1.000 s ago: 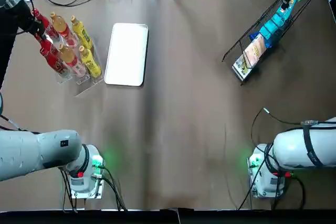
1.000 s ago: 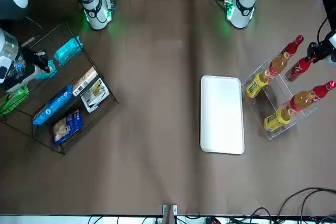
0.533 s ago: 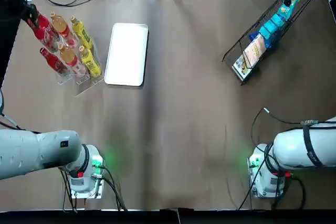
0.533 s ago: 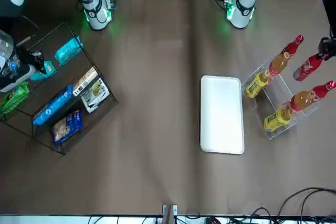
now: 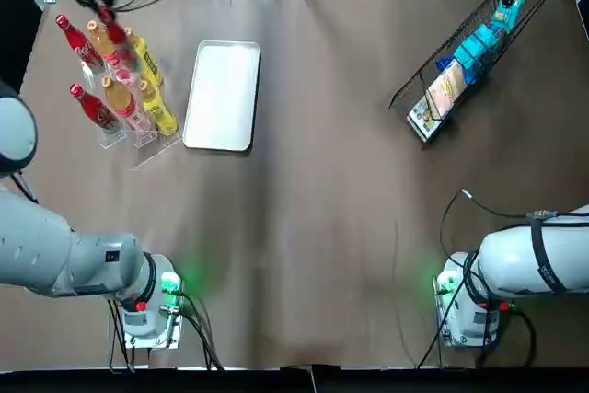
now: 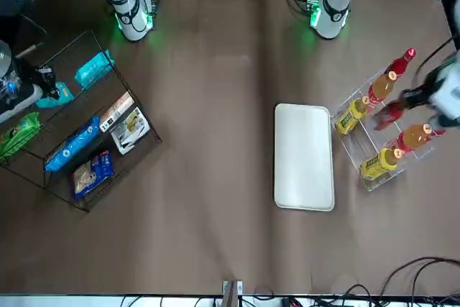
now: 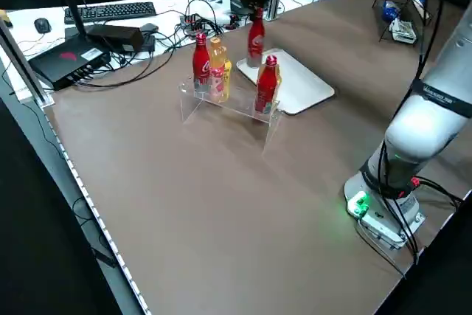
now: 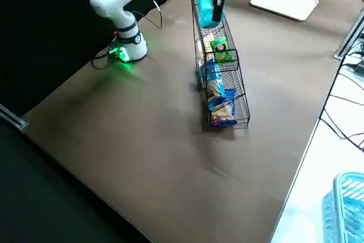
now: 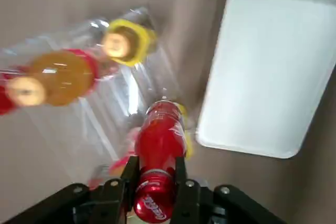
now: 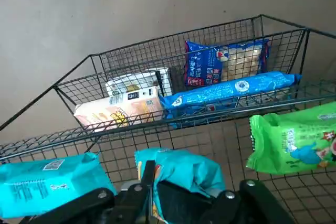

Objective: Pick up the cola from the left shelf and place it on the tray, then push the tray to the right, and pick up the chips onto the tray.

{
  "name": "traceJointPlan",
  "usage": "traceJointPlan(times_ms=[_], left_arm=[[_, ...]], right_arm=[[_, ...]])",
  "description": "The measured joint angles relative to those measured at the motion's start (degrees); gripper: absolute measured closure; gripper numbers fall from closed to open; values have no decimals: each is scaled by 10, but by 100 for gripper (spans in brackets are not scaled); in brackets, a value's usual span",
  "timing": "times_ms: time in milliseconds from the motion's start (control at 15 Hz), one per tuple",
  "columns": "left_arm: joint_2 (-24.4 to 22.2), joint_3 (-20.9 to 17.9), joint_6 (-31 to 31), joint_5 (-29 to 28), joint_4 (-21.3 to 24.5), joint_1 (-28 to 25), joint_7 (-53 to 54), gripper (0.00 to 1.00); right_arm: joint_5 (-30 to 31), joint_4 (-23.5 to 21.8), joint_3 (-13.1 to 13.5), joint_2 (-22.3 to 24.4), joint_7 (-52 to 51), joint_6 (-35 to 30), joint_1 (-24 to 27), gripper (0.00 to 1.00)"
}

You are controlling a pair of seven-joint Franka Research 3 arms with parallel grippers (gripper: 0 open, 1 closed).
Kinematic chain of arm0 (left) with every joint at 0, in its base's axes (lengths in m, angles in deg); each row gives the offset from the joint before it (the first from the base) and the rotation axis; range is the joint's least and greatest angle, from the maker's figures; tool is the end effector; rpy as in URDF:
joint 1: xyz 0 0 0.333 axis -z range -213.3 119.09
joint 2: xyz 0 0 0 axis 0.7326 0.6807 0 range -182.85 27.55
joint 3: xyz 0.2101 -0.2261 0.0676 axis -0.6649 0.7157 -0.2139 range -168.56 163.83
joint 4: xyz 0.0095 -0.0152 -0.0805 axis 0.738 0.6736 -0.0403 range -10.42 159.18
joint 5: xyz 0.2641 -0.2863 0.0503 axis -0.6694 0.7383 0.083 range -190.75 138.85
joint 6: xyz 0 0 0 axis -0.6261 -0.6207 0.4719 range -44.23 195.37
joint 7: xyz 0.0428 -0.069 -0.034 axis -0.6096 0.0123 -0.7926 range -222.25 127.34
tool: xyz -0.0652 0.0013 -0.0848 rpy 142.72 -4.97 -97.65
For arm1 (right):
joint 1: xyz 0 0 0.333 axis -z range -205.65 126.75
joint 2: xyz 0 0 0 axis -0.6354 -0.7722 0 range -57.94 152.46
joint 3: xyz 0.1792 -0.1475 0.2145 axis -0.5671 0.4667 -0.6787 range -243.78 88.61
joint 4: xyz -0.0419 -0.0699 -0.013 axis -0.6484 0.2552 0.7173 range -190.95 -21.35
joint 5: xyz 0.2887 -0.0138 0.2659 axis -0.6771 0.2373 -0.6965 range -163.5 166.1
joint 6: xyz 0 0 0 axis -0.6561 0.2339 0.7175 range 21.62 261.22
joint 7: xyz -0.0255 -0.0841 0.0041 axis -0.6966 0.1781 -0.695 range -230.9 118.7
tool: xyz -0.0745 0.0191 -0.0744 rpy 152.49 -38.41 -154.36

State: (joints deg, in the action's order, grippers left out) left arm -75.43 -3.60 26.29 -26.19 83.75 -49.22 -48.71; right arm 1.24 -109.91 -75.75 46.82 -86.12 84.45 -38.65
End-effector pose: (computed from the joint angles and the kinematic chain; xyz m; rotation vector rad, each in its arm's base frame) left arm 0.5599 0.0331 0.5215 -3.1298 -0.1248 0.2020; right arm 0.5475 -0.0252 0.5747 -3.0087 -0.7330 0.1989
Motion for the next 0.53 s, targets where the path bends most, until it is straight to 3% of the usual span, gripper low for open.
traceJointPlan(times_ms=[200,533], left_arm=[[59,68,18,1,-14,8,-104,68],[159,132,96,1,-43,23,-198,68]], right_arm=[[0,17,0,0,0,-14,0,97],[0,42,-1,0,1,-31,0,99]])
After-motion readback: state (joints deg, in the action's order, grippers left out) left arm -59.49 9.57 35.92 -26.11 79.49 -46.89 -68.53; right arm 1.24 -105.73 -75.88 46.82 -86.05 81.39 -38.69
